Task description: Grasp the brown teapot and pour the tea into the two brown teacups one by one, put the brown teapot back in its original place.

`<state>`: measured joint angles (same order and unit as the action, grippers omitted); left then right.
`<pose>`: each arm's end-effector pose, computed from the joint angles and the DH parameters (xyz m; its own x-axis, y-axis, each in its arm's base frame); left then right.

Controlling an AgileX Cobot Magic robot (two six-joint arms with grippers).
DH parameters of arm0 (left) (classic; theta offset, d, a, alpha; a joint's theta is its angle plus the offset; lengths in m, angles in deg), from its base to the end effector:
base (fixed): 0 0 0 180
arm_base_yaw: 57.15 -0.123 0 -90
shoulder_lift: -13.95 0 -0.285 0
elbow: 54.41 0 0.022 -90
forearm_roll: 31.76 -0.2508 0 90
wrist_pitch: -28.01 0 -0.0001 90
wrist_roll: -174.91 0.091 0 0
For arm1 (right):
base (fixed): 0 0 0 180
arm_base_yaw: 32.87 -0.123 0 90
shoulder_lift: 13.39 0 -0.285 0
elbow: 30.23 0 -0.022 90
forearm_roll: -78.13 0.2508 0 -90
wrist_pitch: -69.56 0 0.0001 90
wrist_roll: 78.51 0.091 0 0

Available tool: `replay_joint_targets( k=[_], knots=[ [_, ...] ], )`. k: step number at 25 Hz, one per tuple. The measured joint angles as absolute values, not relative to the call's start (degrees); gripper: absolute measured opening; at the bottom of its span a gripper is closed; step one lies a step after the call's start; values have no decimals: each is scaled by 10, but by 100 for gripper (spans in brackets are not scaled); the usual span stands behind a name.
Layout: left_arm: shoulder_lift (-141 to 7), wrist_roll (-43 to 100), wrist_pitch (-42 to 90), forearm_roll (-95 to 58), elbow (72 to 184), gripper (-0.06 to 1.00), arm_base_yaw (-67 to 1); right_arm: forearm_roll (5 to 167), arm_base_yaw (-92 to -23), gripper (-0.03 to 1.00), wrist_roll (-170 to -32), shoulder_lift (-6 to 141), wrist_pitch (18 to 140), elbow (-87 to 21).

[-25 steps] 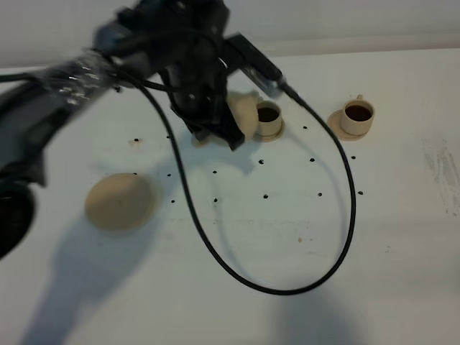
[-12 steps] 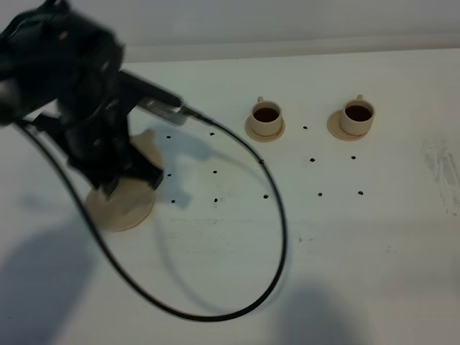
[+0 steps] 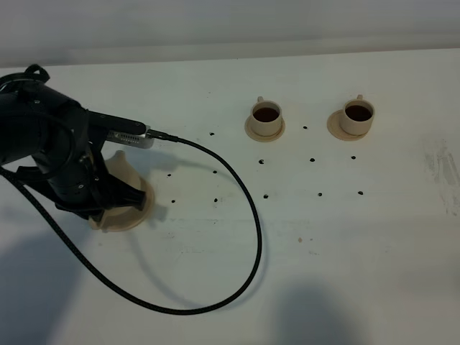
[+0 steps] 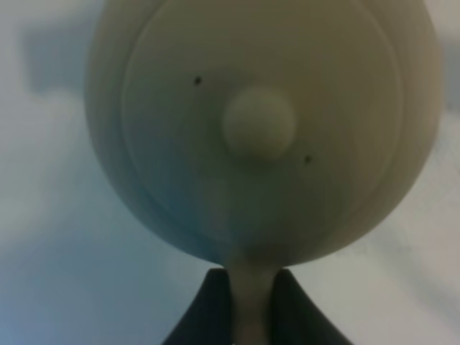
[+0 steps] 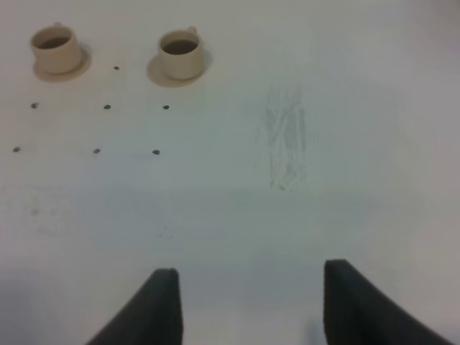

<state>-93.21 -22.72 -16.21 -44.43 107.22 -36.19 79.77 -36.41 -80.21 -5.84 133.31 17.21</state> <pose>0.3019 -0.1007 0.1792 -0.9549 0.2098 -0.2101 0.1876 0.9748 0.1205 -0.0101 0.0017 0.2785 -0.4783 -0.0466 -0.8770 -0.0923 0.9957 -0.0026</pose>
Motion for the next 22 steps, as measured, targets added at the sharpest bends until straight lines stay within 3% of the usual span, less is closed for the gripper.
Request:
replay_joint_targets(
  k=[18,22],
  knots=[
    [-972,-217,-100,-427,1054,8,-379,798,-364,43,-802,-58,1333,172],
    [-972,-205,-99,-415,1054,15,-379,798,-364,43,-802,-58,1333,172]
  ],
)
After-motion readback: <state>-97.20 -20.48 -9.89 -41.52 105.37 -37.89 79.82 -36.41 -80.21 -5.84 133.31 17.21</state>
